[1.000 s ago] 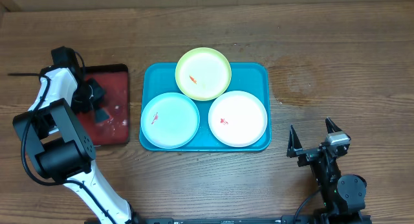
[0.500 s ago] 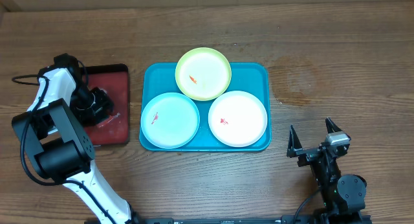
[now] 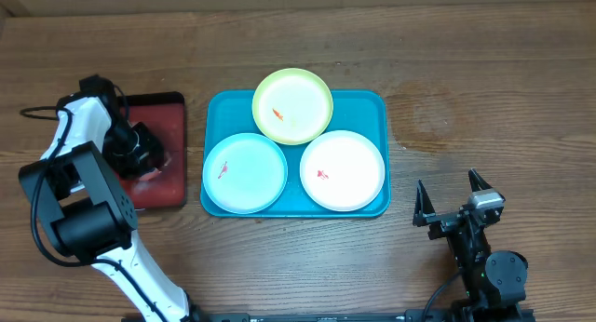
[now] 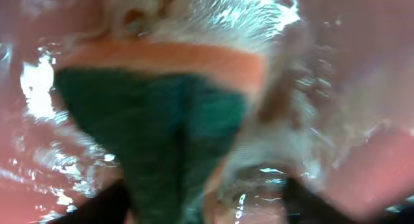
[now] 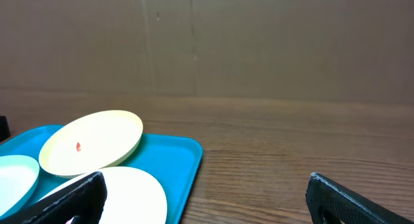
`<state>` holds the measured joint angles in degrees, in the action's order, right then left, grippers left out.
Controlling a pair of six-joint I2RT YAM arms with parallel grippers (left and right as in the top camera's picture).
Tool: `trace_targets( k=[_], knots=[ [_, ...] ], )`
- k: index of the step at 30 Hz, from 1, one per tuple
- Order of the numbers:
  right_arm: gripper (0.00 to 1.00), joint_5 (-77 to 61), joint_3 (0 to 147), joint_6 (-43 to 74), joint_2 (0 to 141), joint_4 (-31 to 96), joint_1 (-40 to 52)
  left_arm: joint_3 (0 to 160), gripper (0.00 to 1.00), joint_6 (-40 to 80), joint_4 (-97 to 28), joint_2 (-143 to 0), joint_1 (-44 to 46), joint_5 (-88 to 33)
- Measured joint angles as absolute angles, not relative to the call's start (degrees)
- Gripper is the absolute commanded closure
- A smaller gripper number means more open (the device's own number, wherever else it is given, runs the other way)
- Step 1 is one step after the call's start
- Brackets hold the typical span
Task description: Clean dirty plates on tray and stack at the side
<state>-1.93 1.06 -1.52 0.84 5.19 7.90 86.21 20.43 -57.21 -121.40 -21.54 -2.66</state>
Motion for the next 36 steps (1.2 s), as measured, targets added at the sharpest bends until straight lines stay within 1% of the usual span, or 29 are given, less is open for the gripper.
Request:
trace_targets(
  k=[6, 7, 9, 10, 11, 12, 14, 15, 16, 22, 31, 36],
  knots=[
    [0.0, -1.93, 1.06, -1.5, 0.84, 5.17, 7.9, 86.85, 0.0, 20.4, -57.25, -121.45, -21.43, -2.79],
    [0.0, -1.93, 1.06, -1.52, 0.84, 5.17, 7.9, 87.0, 0.06, 20.4, -57.28, -121.56, -21.43, -2.79],
    [0.0, -1.93, 1.06, -1.5, 0.84, 5.15, 7.9, 87.37, 0.37, 20.4, -57.21, -121.78, -21.43, -2.63],
    [0.0, -1.96, 1.06, -1.5, 0.84, 5.15, 7.9, 87.46, 0.51, 20.03, -57.04, -121.86, -21.43, -2.57],
    [0.0, -1.93, 1.06, -1.52, 0.84, 5.15, 7.9, 87.5, 0.7, 19.77, -57.01, -121.93, -21.43, -2.37],
    [0.0, -1.96, 1.06, -1.5, 0.84, 5.15, 7.9, 87.55, 0.77, 19.51, -57.12, -121.97, -21.43, -2.2],
    [0.0, -1.93, 1.06, -1.48, 0.84, 5.13, 7.9, 87.85, 0.83, 19.31, -57.78, -122.06, -21.43, -1.83],
    [0.0, -1.93, 1.06, -1.5, 0.84, 5.15, 7.9, 88.18, 0.88, 19.27, -58.28, -122.08, -21.43, -1.52],
    [0.0, -1.91, 1.06, -1.5, 0.84, 5.15, 7.9, 88.79, 0.96, 19.25, -59.16, -122.17, -21.43, -1.26],
    [0.0, -1.93, 1.06, -1.52, 0.84, 5.17, 7.9, 96.68, 0.96, 18.92, -67.88, -122.67, -21.43, -0.34],
    [0.0, -1.91, 1.06, -1.52, 0.84, 5.13, 7.9, 118.69, 0.96, 18.92, -83.37, -122.8, -21.43, -1.98],
    [0.0, -1.93, 1.06, -1.48, 0.84, 5.17, 7.9, 122.74, 0.96, 18.92, -85.23, -122.8, -21.43, -2.83]
  ],
)
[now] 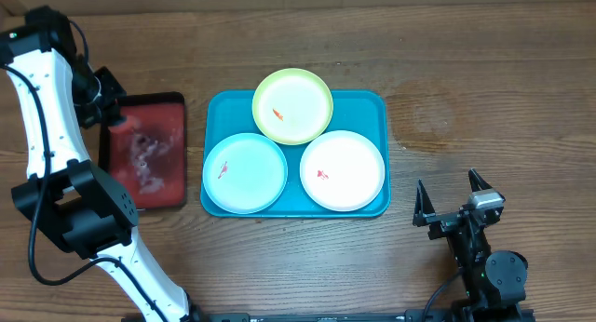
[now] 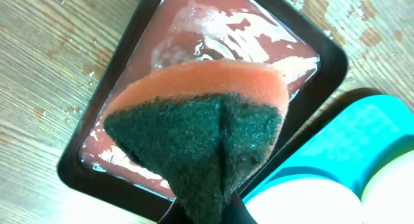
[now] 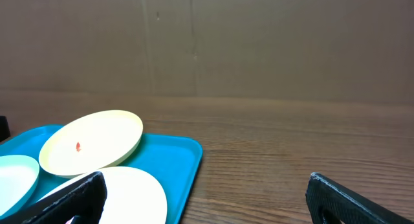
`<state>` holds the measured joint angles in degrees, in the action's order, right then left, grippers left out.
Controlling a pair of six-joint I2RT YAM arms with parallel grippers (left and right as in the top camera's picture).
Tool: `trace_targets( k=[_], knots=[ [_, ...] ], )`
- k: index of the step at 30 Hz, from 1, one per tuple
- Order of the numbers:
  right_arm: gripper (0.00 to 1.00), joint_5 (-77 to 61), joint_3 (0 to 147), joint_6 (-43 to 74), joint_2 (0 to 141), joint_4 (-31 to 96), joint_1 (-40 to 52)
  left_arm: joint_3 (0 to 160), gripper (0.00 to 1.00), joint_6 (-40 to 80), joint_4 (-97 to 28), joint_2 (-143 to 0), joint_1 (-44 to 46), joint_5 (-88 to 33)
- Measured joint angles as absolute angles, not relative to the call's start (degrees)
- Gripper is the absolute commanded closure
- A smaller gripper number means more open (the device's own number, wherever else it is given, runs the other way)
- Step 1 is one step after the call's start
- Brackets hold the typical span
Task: Clean dirty plates on tray and stack at the side
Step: 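Lift the wet sponge up out of the red tray with left gripper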
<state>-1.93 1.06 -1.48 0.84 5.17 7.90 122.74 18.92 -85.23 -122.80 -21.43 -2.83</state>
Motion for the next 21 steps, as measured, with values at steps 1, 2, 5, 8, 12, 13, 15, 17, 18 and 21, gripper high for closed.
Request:
trace_targets(
  k=[1, 2, 5, 8, 12, 13, 15, 17, 18, 21],
  knots=[
    [0.0, -1.91, 1.06, -1.5, 0.84, 5.17, 7.9, 122.26, 0.95, 18.92, -84.68, -122.8, -21.41, -2.85],
    [0.0, -1.93, 1.06, -1.5, 0.84, 5.17, 7.9, 121.56, 0.96, 18.92, -83.9, -122.8, -21.41, -2.9],
    [0.0, -1.93, 1.06, -1.5, 0.84, 5.17, 7.9, 116.18, 0.96, 18.92, -79.61, -122.69, -21.41, -3.18],
    [0.0, -1.93, 1.06, -1.5, 0.84, 5.15, 7.9, 109.16, 0.96, 18.92, -77.01, -122.93, -21.41, -3.51],
    [0.0, -1.91, 1.06, -1.5, 0.84, 5.15, 7.9, 106.65, 0.96, 18.92, -77.36, -123.52, -21.41, -3.79],
    [0.0, -1.91, 1.06, -1.5, 0.84, 5.15, 7.92, 107.39, 0.96, 18.9, -78.87, -123.52, -21.5, -3.88],
    [0.0, -1.93, 1.06, -1.48, 0.84, 5.15, 7.9, 110.32, 0.96, 18.9, -82.5, -123.52, -21.78, -4.23],
    [0.0, -1.91, 1.06, -1.5, 0.84, 5.19, 7.9, 115.15, 0.96, 18.52, -86.06, -123.52, -22.22, -4.84],
    [0.0, -1.93, 1.06, -1.5, 0.84, 5.17, 7.92, 118.17, 0.96, 18.06, -87.85, -123.52, -22.5, -5.26],
    [0.0, -1.93, 1.06, -1.5, 0.84, 5.15, 7.9, 126.78, 0.96, 16.82, -91.74, -123.24, -22.94, -6.55]
  ],
)
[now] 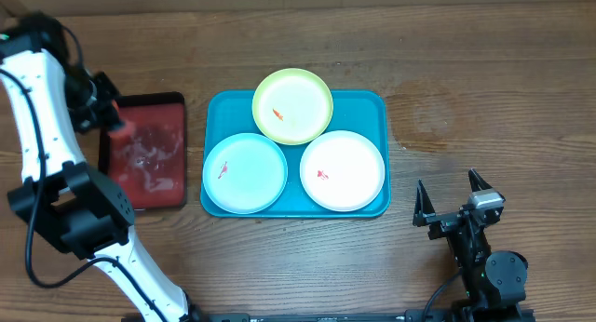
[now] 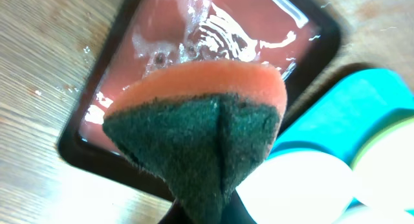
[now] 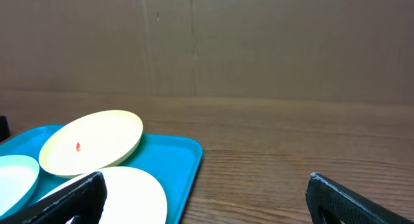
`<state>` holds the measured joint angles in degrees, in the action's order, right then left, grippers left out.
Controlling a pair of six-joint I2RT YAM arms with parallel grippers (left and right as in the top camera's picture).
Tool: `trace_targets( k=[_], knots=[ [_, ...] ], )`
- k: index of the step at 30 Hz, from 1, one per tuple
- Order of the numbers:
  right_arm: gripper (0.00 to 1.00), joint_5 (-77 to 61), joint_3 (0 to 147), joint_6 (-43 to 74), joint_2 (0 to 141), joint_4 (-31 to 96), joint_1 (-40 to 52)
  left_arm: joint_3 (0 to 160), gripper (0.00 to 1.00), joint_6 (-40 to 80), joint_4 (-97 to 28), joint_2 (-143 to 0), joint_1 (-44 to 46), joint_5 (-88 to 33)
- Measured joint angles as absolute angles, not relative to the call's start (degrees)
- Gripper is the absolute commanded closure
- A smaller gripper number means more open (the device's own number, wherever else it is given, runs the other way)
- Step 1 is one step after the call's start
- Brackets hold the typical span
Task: Clean dirty plates on tray and stack at the side
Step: 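Lift the wet sponge up out of the red tray with left gripper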
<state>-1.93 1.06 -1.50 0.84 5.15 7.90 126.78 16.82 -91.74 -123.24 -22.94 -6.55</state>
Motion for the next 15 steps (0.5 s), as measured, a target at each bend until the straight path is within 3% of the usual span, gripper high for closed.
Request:
trace_targets(
  k=[6, 15],
  knots=[
    [0.0, -1.96, 1.06, -1.48, 0.84, 5.19, 7.9, 128.99, 0.96, 15.86, -91.39, -121.36, -22.17, -6.76],
    [0.0, -1.93, 1.06, -1.5, 0.84, 5.17, 7.9, 107.28, 0.96, 15.38, -80.16, -122.06, -20.67, -8.27]
  ],
)
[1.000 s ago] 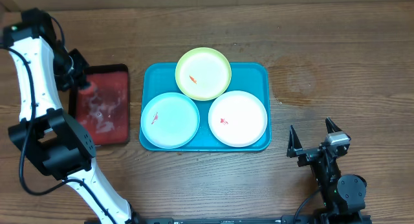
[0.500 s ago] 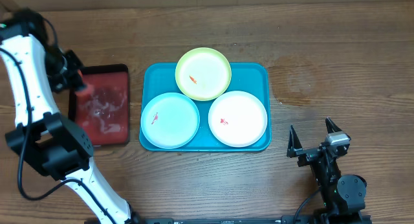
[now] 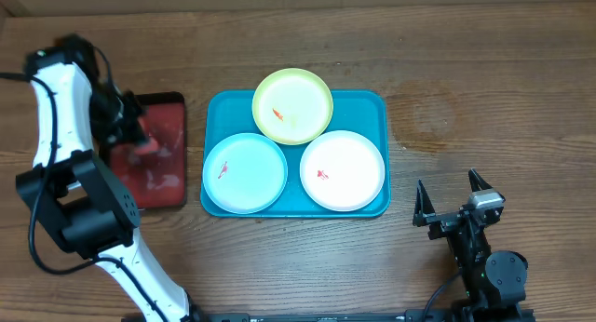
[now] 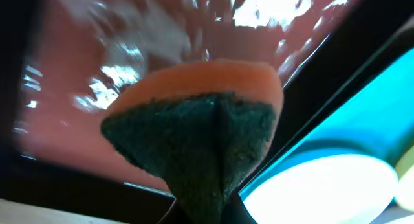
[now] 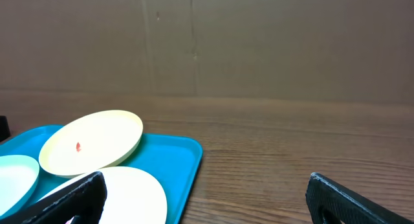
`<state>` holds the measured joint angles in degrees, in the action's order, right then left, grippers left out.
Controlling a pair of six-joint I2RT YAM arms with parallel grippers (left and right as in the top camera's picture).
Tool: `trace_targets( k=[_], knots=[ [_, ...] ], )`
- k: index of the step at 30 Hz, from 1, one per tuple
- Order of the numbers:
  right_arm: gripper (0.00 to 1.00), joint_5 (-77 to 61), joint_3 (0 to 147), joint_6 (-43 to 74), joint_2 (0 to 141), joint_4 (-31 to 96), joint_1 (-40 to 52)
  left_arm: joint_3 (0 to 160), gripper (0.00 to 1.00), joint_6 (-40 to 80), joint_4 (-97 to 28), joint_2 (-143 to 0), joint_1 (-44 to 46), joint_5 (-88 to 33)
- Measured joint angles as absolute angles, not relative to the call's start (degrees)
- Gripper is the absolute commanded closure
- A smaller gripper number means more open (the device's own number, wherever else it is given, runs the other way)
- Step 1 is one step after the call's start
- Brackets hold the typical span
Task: Clean dirty plates on tray and stack at the side
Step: 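Lift the wet sponge up out of the red tray with left gripper, then carry the sponge over the light blue plate with left gripper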
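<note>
On the blue tray (image 3: 372,108) lie a yellow-green plate (image 3: 292,105), a pale blue plate (image 3: 245,172) and a white plate (image 3: 342,169), each with a small red smear. My left gripper (image 3: 133,136) is shut on an orange sponge with a dark green scouring face (image 4: 200,136), low over the right side of the black basin of reddish water (image 3: 154,178). The blue tray edge (image 4: 362,120) and pale blue plate (image 4: 323,191) show beside it. My right gripper (image 3: 456,203) stands open near the table's front right, the tray's right end (image 5: 174,159) before it.
A cardboard wall (image 5: 259,43) closes the back of the wooden table (image 3: 466,89). Bare wood lies right of the tray and in front of it. My left arm (image 3: 56,108) reaches along the table's left edge.
My left gripper with the sponge has moved right and down, from the basin's upper left to low over its right side. The plates and right arm are unchanged.
The sponge was down in the basin's foamy reddish water, held by my left gripper. Then it hung lifted above the basin's far left corner, stayed near there, and now sits low over the basin's right side. My right gripper stayed open and still.
</note>
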<state>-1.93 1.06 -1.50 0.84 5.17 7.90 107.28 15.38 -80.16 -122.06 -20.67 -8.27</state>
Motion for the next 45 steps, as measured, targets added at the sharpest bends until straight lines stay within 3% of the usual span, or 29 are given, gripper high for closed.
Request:
trace_targets(
  k=[8, 14, 22, 33, 45],
  knots=[
    [0.0, -1.93, 1.06, -1.5, 0.84, 5.15, 7.9, 115.39, 0.96, 14.68, -86.85, -121.82, -20.64, -12.47],
    [0.0, -1.96, 1.06, -1.52, 0.84, 5.15, 7.9, 122.58, 0.96, 14.37, -88.05, -112.36, -19.11, -13.34],
    [0.0, -1.93, 1.06, -1.52, 0.84, 5.15, 7.9, 120.77, 0.96, 13.3, -94.3, -105.62, -6.07, -13.69],
    [0.0, -1.93, 1.06, -1.5, 0.84, 5.19, 7.9, 92.6, 0.96, 11.62, -75.33, -107.66, 13.21, -12.97],
    [0.0, -1.93, 1.06, -1.52, 0.84, 5.17, 7.9, 77.58, 0.96, 16.19, -61.58, -107.7, 13.78, -8.08]
  ],
)
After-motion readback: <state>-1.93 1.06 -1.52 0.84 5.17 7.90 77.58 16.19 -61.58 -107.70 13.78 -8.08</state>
